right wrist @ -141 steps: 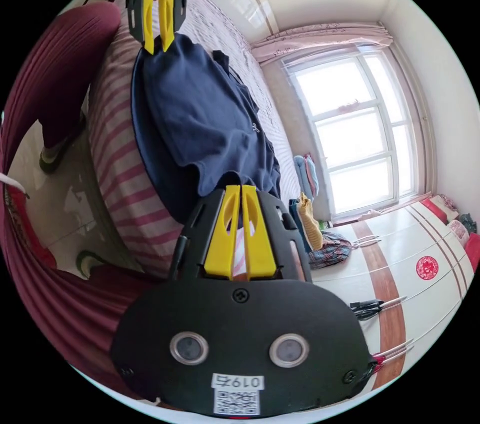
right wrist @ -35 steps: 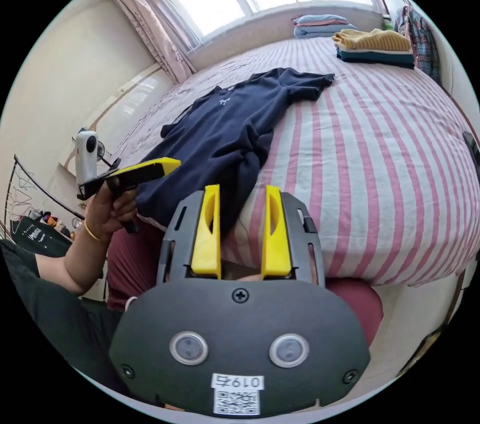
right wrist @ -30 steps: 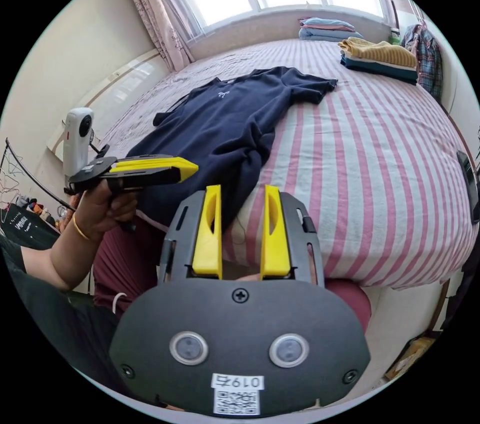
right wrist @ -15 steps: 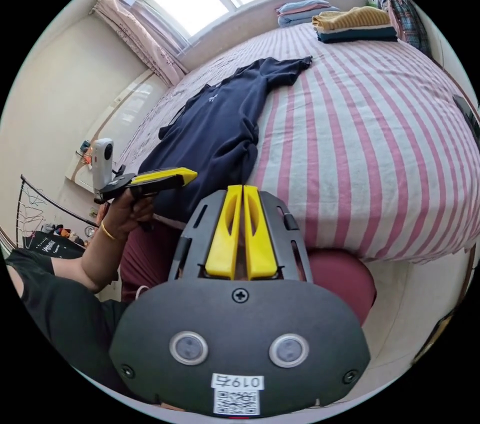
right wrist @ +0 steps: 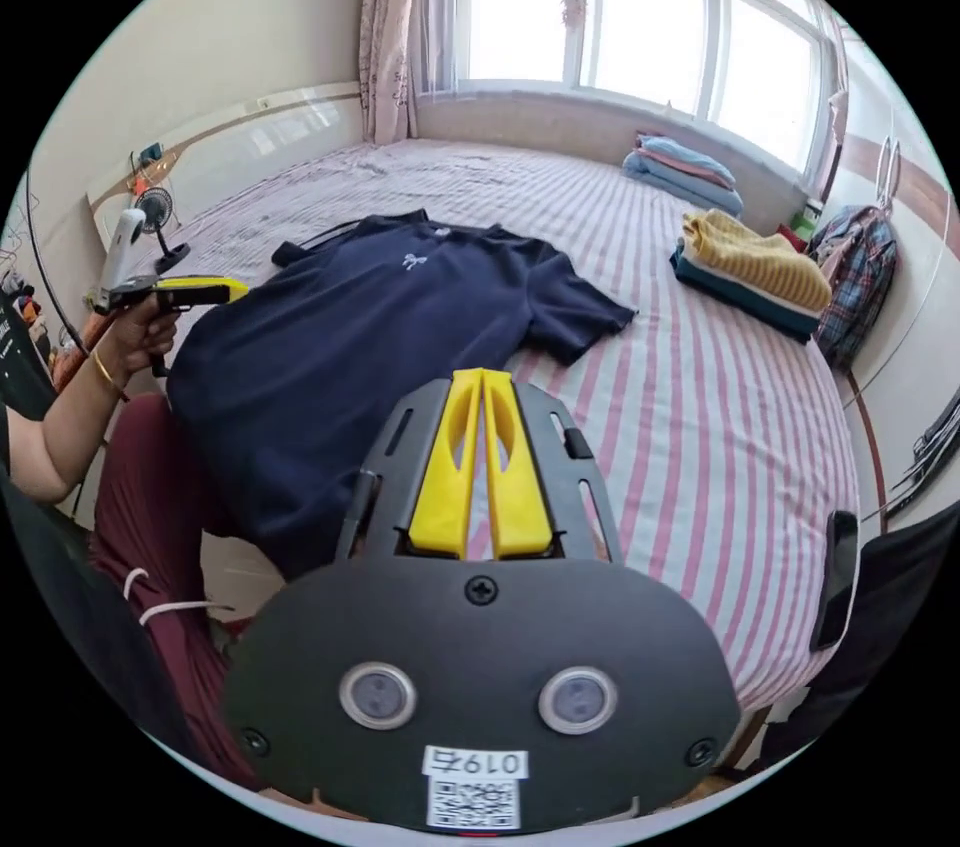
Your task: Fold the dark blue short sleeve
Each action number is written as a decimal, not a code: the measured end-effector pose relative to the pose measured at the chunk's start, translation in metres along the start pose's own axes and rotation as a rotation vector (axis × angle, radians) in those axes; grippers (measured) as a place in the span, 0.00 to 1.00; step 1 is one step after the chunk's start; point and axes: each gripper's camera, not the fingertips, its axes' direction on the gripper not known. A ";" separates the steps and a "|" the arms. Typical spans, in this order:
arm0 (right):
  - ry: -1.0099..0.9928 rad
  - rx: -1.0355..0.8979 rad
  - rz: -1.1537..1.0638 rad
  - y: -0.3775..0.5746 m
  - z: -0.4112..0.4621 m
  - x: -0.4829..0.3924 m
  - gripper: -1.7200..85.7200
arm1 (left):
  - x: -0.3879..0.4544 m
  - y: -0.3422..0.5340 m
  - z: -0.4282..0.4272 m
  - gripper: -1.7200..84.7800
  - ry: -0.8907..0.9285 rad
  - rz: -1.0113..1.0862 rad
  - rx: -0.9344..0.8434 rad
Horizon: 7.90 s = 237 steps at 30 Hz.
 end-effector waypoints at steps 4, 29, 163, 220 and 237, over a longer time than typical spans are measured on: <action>-0.058 0.068 0.167 -0.054 0.027 0.069 0.06 | -0.083 -0.040 -0.002 0.03 0.009 -0.283 0.035; -0.385 -0.097 0.491 -0.100 0.119 0.237 0.14 | -0.144 -0.274 0.100 0.12 0.337 0.008 -0.233; -0.243 -0.164 0.527 -0.144 0.050 0.174 0.03 | -0.314 -0.060 0.073 0.03 0.014 -0.610 0.274; -0.115 -0.296 0.071 -0.213 0.076 0.126 0.03 | 0.150 0.178 0.450 0.03 -0.083 1.169 -0.055; -0.065 -0.433 -0.032 -0.177 0.108 0.089 0.11 | 0.135 0.185 0.479 0.07 -0.229 1.223 -0.040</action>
